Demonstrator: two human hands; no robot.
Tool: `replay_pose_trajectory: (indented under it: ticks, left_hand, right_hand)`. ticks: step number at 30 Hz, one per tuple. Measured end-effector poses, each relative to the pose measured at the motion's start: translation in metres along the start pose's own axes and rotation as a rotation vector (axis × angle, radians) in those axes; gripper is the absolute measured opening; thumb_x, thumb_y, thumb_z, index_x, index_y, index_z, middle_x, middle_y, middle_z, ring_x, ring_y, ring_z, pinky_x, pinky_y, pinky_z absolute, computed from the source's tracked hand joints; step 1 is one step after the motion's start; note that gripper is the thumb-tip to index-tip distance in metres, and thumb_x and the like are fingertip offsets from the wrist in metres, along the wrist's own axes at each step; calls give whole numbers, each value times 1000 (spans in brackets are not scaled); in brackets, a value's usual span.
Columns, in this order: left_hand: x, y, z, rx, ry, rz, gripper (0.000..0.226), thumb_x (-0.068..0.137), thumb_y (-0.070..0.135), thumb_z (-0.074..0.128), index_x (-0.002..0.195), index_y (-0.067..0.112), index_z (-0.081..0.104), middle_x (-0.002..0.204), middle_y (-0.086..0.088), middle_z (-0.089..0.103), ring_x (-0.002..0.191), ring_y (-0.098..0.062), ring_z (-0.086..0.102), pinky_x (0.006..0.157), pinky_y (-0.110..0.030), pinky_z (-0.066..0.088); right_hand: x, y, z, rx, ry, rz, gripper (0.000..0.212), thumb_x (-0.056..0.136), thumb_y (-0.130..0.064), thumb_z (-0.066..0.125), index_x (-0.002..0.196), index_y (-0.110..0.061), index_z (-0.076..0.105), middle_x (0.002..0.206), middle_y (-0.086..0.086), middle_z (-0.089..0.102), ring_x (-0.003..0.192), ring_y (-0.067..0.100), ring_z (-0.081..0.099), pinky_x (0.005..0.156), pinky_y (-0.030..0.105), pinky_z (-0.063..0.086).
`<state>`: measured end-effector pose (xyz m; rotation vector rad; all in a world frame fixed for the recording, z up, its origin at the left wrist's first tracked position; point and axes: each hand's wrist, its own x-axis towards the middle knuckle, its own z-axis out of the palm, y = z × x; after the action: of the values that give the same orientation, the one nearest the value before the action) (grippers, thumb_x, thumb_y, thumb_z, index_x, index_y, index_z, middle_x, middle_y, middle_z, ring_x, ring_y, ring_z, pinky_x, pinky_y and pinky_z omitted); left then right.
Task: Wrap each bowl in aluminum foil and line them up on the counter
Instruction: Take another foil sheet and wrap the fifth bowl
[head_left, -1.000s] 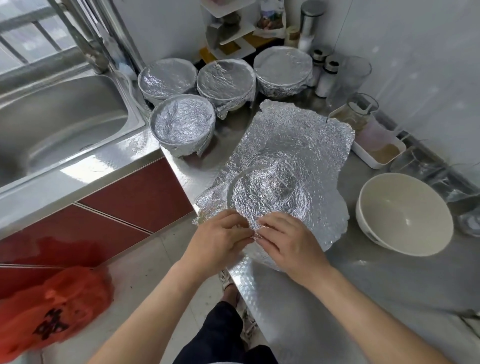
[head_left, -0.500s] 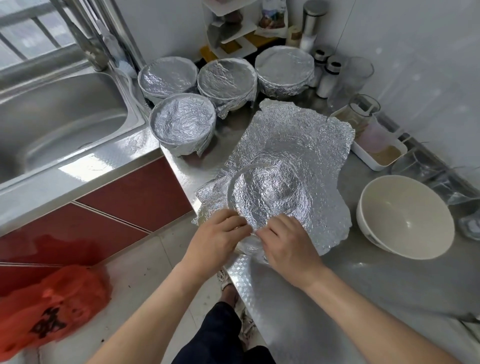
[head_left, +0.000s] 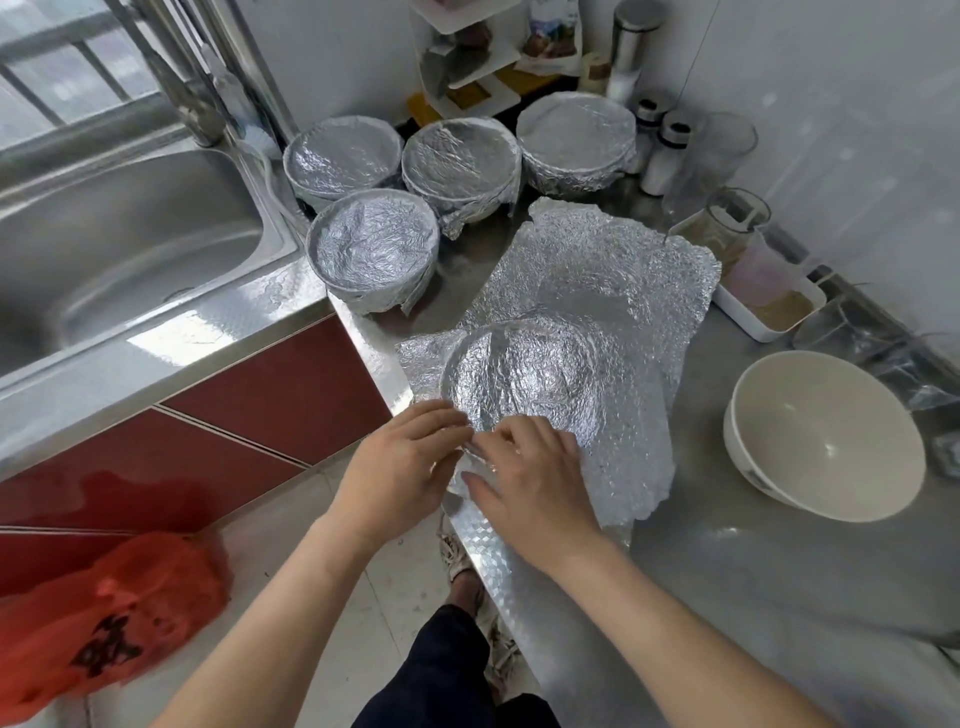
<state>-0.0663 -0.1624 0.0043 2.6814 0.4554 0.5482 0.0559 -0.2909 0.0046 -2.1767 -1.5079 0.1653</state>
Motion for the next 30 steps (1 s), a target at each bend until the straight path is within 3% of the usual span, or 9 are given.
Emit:
replay_pose_trajectory:
  ticks: [3,5,11,15,19,27,30]
  left_hand:
    - [5,10,2,-86,-29,-19,22,83,16,74,105,16,75,112,5,70,114,-15,60,95,-26,49]
    - [7,13,4,-115,-95,13,23,82,23,78,104,19,75,112,6,69,112,-14,59,91,-30,52]
    - [6,6,10,-38,-119,111,21,90,38,62,97,25,77,105,8,70,99,-14,57,81,-24,47]
    - [6,7,13,14,-65,138,13,90,31,66,95,25,76,101,7,69,94,-15,55,75,-23,45]
    - [4,11,15,37,-40,178,8,90,22,69,95,19,75,96,3,67,88,-18,58,72,-27,48]
    - [8,25,19,-24,-32,125,18,89,27,63,92,16,76,91,3,67,83,-18,59,68,-29,50]
    - [7,22,23,-10,13,137,9,80,12,74,88,15,76,88,3,68,82,-18,59,67,-28,49]
  right_hand:
    - [2,17,-16,131,-15,3,29,94,-33,46,103,-18,68,103,-4,62,96,17,56,82,39,46]
    - [1,34,-19,158,-62,-46,32,94,-30,46,103,-13,71,106,-1,66,98,19,59,80,43,51]
    - [-4,56,-22,127,-114,-168,25,87,-38,60,92,-17,74,103,-3,64,99,17,55,82,39,49]
    - [-7,52,-22,-29,-44,-276,11,82,-24,73,85,-14,69,86,-2,57,81,18,50,68,33,44]
    - [-7,53,-17,-94,-16,-331,13,75,-5,75,83,-10,67,82,2,57,77,21,50,62,35,46]
    - [-5,52,-13,-66,-33,-343,7,83,-6,69,88,-9,66,83,3,58,75,20,49,64,32,45]
    - [-6,52,-10,-50,-30,-344,8,84,-4,68,90,-8,66,85,3,58,77,19,48,67,30,43]
